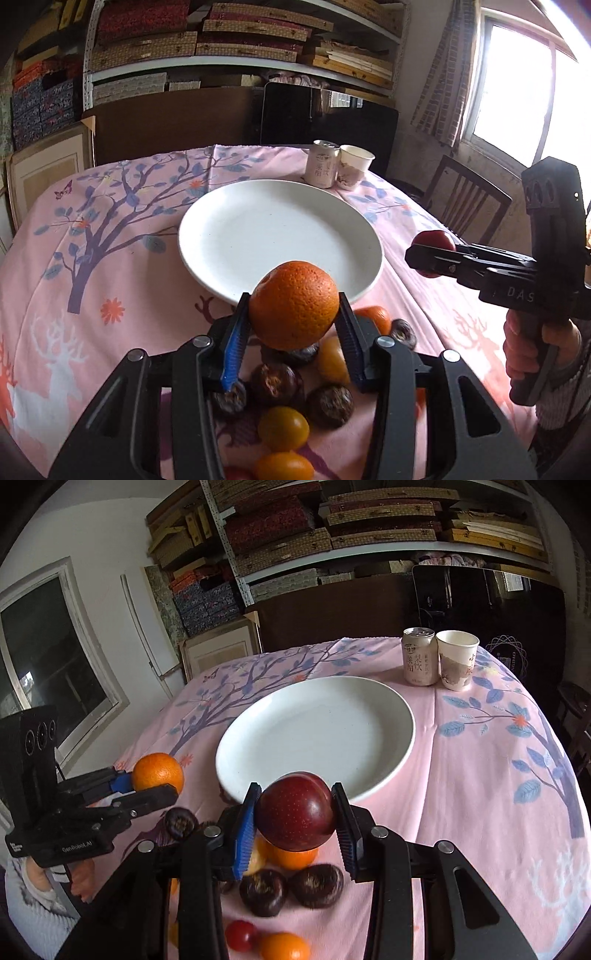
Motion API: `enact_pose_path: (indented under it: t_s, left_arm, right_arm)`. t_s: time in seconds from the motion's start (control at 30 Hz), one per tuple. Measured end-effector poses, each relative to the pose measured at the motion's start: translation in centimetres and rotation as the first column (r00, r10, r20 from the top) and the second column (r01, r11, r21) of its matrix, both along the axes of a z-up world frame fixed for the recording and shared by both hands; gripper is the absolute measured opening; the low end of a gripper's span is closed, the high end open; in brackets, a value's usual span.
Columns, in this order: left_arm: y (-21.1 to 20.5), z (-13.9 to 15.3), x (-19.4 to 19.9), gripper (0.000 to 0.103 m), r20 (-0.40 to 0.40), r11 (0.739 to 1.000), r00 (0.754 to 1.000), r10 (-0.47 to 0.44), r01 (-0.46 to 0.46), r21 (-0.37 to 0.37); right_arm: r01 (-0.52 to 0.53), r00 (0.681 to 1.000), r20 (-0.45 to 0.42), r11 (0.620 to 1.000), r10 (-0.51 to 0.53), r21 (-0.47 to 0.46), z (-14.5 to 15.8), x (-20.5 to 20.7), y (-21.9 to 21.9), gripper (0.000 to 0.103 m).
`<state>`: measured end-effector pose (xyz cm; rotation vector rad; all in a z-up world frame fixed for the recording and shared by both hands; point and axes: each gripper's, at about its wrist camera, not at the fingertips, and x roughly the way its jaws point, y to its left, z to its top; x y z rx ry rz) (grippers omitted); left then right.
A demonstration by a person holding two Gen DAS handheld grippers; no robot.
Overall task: Organize fruits
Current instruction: 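Lower both fruits onto the white plate and open both tools, then grasp a dark brown fruit with the left tool while the right tool grasps a mandarin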
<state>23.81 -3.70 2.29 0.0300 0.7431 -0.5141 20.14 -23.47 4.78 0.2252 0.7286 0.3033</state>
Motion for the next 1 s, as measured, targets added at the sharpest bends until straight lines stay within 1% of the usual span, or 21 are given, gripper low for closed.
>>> enact_pose_path:
  t_s: [0.07,0.17,0.3,0.33,0.37,0.43,0.47,0.57,0.63,0.7,0.77,0.8,0.83,0.93,1.0]
  left_arm:
    - [-0.4,-1.1,1.9,0.044,-0.019,1.0,1.0,0.025,-0.024,0.013]
    - [-0.7,-2.5,3.6,0.044,-0.052,0.999,0.998,0.033,-0.033,0.007]
    - [-1.2,-3.4,4.5,0.045,-0.057,0.999,0.998,0.034,-0.033,0.022]
    - [-1.2,-3.4,4.5,0.049,-0.051,0.999,0.998,0.035,-0.034,0.019]
    - [-1.1,-3.2,4.5,0.054,-0.045,0.999,0.998,0.035,-0.035,0.011]
    - [-0.8,-2.9,4.2,0.065,-0.032,0.999,0.999,0.041,-0.041,-0.006]
    - [-0.6,-2.8,4.1,0.067,-0.029,0.999,0.999,0.045,-0.046,-0.01]
    - [0.4,-2.3,3.9,0.068,-0.024,0.998,0.998,0.055,-0.056,-0.034]
    - [1.4,-1.9,3.4,0.069,-0.01,0.996,0.997,0.071,-0.071,-0.049]
    - [3.0,-1.4,2.7,0.072,0.009,0.992,0.994,0.106,-0.105,-0.066]
    - [4.8,-1.1,1.8,0.075,0.019,0.985,0.988,0.15,-0.148,-0.084]
    - [5.7,-1.1,1.2,0.078,0.019,0.981,0.985,0.171,-0.169,-0.097]
    - [6.6,-1.3,0.5,0.08,0.015,0.977,0.982,0.189,-0.186,-0.107]
    - [8.6,-2.3,-1.4,0.082,-0.004,0.968,0.975,0.223,-0.222,-0.114]
    - [9.1,-3.1,-2.3,0.082,-0.021,0.968,0.973,0.229,-0.23,-0.106]
  right_arm:
    - [0.016,0.999,-0.032,1.0,-0.016,0.007,-1.1,2.4,0.2,0.039]
    - [0.029,0.998,-0.058,1.0,-0.029,-0.001,-2.7,4.8,0.6,0.039]
    - [0.021,0.997,-0.074,1.0,-0.022,-0.008,-4.0,6.3,1.1,0.042]
    - [0.02,0.997,-0.071,1.0,-0.021,-0.014,-4.1,6.3,1.1,0.048]
    - [0.02,0.997,-0.068,1.0,-0.021,-0.02,-4.2,6.3,1.1,0.05]
    - [0.026,0.998,-0.056,1.0,-0.027,-0.016,-4.0,6.0,0.8,0.05]
    - [0.028,0.998,-0.049,1.0,-0.028,-0.007,-3.9,5.9,0.7,0.051]
    - [0.036,0.999,-0.027,0.999,-0.035,0.021,-3.4,4.8,0.0,0.051]
    - [0.049,0.999,-0.015,0.998,-0.049,0.034,-3.2,3.9,-0.5,0.056]
    - [0.063,0.998,-0.003,0.997,-0.063,0.04,-3.0,3.0,-0.9,0.059]
    - [0.071,0.997,0.001,0.996,-0.071,0.044,-3.0,2.0,-1.0,0.059]
    - [0.074,0.997,0.0,0.996,-0.074,0.048,-3.1,1.5,-1.2,0.059]
    - [0.077,0.997,-0.004,0.996,-0.077,0.054,-3.2,1.0,-1.4,0.063]
    - [0.094,0.996,-0.005,0.993,-0.094,0.067,-3.6,-0.8,-1.7,0.07]
    - [0.101,0.995,-0.008,0.992,-0.1,0.073,-3.8,-1.8,-1.9,0.071]
